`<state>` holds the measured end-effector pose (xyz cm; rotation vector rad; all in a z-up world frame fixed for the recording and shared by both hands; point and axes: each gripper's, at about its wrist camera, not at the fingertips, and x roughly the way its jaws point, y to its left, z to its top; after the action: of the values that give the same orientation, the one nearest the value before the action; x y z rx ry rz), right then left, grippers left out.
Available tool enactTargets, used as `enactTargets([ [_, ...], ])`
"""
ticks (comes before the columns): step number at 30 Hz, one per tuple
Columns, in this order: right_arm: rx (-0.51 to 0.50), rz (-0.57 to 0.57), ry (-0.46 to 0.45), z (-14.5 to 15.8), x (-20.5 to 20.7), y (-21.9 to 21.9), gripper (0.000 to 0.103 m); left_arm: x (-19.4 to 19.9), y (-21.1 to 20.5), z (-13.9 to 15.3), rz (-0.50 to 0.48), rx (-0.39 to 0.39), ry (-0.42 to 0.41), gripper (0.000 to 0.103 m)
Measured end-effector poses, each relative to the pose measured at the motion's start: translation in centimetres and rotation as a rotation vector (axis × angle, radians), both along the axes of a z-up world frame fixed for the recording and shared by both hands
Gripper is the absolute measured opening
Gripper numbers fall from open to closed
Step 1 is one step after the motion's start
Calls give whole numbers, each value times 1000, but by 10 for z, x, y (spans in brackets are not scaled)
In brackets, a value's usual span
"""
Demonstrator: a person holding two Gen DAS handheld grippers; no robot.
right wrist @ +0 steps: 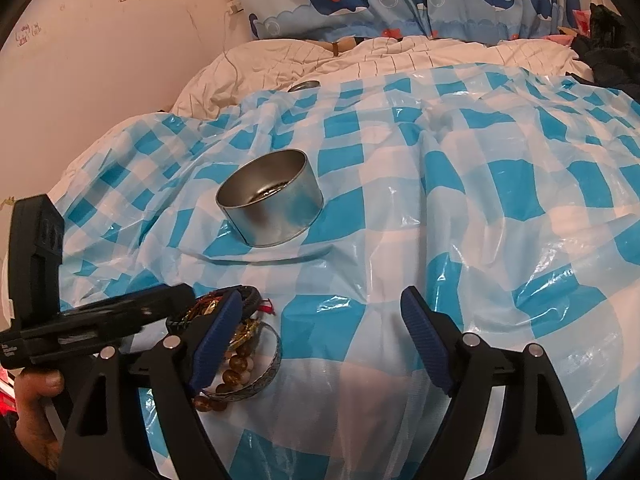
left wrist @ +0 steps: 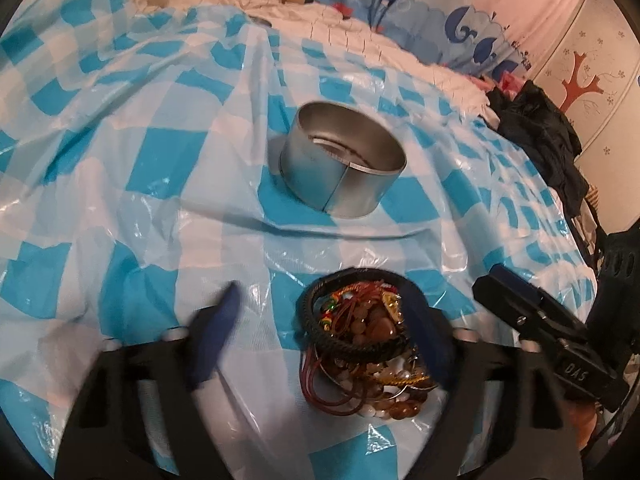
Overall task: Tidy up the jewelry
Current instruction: 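Reach the left tool into the jewelry dish and grasp the black braided bracelet, then carry the black bracelet with the left tool into the silver tin and release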
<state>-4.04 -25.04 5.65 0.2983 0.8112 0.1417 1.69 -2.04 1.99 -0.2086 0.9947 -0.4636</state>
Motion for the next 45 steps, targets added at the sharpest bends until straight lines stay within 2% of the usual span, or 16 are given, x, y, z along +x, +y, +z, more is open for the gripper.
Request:
enactTargets([
  [6,5,-6,1,-1,0,1,82,5,13,-7,44,-44,42,23],
  [9,6,-6,1,-1,0,0,83,6,11,-10,17,-58,67,12],
  [16,7,-4,2,-2,1,2,84,6,7,-11,-11,-74,95,10],
  [18,7,-2,-1,-2,0,3,84,4,4,-7,-23,-56,72,5],
  [23,10,-4,-5,-3,1,2,84,-3,-2,9,-51,-42,0,4],
  [30,19,7,-3,-3,1,5,84,-3,19,33,4,-44,-69,4],
  [36,-14,98,1,-3,-2,23,84,0,38,44,49,2,-104,4],
  [38,-30,128,2,-4,-3,30,84,3,42,39,64,32,-89,3],
  [39,-38,136,3,-5,-4,32,84,6,42,33,67,61,-66,0],
  [42,-54,159,7,-7,-5,39,83,11,45,15,72,60,3,0],
  [45,-57,174,-11,-5,-6,43,84,14,49,6,100,79,20,1],
])
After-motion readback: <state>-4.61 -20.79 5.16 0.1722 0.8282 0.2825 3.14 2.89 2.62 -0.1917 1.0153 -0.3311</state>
